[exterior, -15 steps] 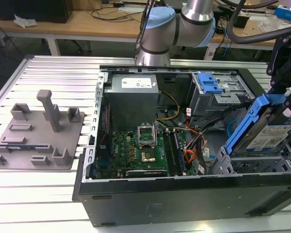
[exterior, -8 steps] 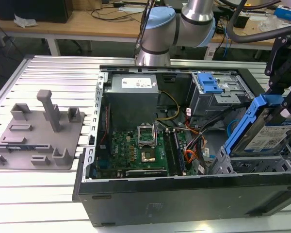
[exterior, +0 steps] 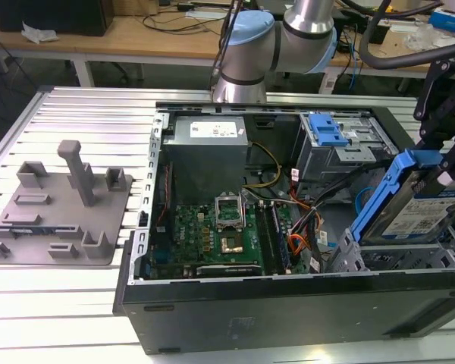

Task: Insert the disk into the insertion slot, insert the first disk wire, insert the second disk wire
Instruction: 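Insert the disk into the insertion slot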

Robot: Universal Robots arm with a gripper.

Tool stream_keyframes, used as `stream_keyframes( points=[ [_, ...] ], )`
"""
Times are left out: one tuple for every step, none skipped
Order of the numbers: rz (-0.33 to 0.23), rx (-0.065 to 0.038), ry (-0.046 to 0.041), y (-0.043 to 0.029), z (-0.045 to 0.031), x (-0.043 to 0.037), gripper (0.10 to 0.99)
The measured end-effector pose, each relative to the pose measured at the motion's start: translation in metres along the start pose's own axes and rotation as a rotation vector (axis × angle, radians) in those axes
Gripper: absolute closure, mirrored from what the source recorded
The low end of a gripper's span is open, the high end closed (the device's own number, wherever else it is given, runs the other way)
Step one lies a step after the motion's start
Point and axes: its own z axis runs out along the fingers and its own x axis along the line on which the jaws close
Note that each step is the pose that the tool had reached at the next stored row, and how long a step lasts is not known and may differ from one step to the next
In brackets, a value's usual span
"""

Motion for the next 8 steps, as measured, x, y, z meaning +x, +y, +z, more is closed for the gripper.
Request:
stream_keyframes(
  points=[
    [0.0, -0.001, -0.0001, -0.0006, 0.0006, 0.0001, 0.722],
    [0.0, -0.002, -0.0003, -0.0014, 0.0018, 0.0002, 0.722],
    [0.0, -0.003, -0.0001, -0.0023, 0.0037, 0.0003, 0.722],
    [0.0, -0.004, -0.0003, -0.003, 0.0059, 0.0005, 0.722],
    [0.0, -0.004, -0.0003, -0.0034, 0.0071, 0.0006, 0.722],
    [0.0, -0.005, -0.0004, -0.004, 0.009, 0.0007, 0.722],
    [0.0, -0.006, -0.0003, -0.0045, 0.0106, 0.0008, 0.722],
    [0.001, -0.006, -0.0004, -0.0048, 0.012, 0.0009, 0.722]
  ],
)
